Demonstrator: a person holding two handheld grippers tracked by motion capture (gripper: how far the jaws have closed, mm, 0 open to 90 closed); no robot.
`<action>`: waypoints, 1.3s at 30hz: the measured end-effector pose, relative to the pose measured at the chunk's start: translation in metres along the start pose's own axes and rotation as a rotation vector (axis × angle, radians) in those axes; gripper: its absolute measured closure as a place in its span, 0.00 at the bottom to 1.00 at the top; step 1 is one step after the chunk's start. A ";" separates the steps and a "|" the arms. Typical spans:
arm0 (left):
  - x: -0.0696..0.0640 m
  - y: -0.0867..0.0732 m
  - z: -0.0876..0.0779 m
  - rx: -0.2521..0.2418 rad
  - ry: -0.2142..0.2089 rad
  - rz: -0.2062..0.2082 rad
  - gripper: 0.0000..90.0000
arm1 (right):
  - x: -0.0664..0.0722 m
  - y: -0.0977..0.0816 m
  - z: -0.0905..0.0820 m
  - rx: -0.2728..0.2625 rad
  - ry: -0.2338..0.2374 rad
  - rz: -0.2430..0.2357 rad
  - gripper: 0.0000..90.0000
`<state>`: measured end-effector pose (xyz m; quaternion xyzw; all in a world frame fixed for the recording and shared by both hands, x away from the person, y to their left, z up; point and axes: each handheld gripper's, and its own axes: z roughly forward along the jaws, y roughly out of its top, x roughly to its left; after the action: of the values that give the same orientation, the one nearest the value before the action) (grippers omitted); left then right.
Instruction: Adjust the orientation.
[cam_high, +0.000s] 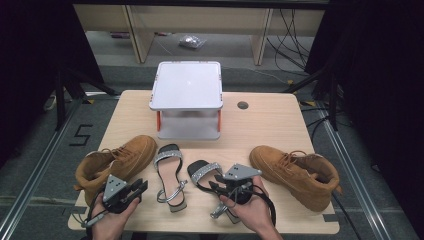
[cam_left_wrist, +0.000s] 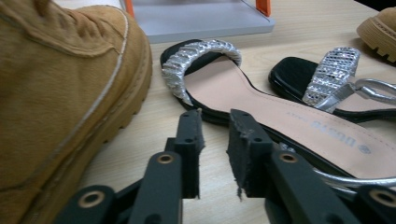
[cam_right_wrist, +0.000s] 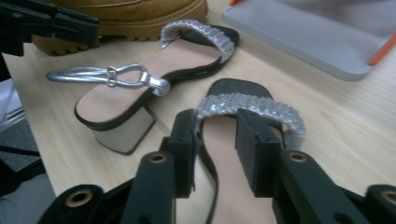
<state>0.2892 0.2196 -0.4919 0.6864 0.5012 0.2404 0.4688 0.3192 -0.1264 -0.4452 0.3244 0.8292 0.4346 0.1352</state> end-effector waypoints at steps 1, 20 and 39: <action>0.001 0.000 0.000 0.006 -0.004 0.005 0.85 | 0.002 0.001 0.002 0.001 0.000 -0.003 0.82; 0.005 0.002 0.015 0.143 -0.029 0.127 0.97 | 0.038 0.009 0.066 0.247 0.049 -0.004 1.00; -0.002 0.008 0.029 0.202 -0.051 0.135 0.94 | 0.074 0.011 0.092 0.265 0.115 -0.052 1.00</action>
<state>0.3153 0.2055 -0.4968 0.7682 0.4635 0.2022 0.3927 0.3147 -0.0152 -0.4855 0.2925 0.8938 0.3357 0.0547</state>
